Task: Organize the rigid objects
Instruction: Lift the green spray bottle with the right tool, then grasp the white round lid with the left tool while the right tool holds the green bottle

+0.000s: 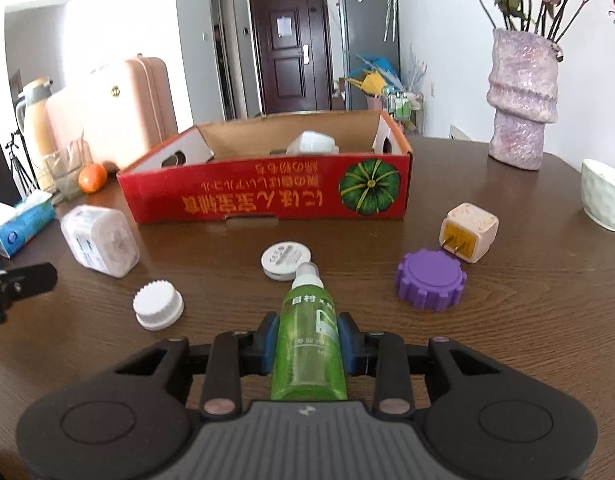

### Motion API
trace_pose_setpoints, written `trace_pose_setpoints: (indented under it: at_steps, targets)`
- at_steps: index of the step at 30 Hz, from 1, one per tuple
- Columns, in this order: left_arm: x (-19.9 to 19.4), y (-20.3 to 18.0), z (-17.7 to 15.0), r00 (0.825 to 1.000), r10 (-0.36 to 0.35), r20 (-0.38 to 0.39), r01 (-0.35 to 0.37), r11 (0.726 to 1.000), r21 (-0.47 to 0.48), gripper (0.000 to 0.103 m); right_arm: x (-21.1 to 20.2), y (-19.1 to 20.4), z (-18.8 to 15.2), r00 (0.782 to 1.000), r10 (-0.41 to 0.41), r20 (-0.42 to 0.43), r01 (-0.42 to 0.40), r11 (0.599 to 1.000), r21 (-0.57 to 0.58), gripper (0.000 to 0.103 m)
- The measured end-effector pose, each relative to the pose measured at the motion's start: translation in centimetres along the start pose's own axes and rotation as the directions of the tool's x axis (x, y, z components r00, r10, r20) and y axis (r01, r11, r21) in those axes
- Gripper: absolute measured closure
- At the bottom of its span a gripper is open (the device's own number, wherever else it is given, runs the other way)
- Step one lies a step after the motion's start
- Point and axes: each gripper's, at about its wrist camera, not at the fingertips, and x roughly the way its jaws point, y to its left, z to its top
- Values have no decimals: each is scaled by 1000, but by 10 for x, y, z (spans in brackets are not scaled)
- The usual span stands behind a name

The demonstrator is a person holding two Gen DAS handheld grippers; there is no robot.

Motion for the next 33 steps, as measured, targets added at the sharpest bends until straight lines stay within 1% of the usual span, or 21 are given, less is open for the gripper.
trace_pose_setpoints:
  at_steps: [4, 13, 17, 19, 28, 33]
  targets:
    - [0, 0, 0, 1000, 1, 0, -1, 1000, 1, 0, -3, -2, 0, 1000, -1, 8, 1, 1000, 7, 73]
    - [-2, 0, -1, 1000, 1, 3, -1, 1000, 4, 0, 14, 0, -4, 996, -27, -85, 26, 1000, -4, 72]
    - [-3, -1, -1, 1000, -2, 2, 2, 1000, 4, 0, 22, 6, 0, 992, -64, -106, 58, 997, -58, 72]
    - [-3, -1, -1, 1000, -3, 1, 3, 1000, 7, 0, 24, 7, 2, 991, -62, -115, 56, 997, -58, 72]
    - [1, -4, -3, 1000, -3, -8, 3, 1000, 15, 0, 15, 1, -1, 999, -39, -36, 38, 999, -15, 73]
    - [4, -12, -1, 1000, -21, -16, 21, 999, 33, 0, 5, -1, 2, 1000, -26, 5, 26, 1000, -5, 73]
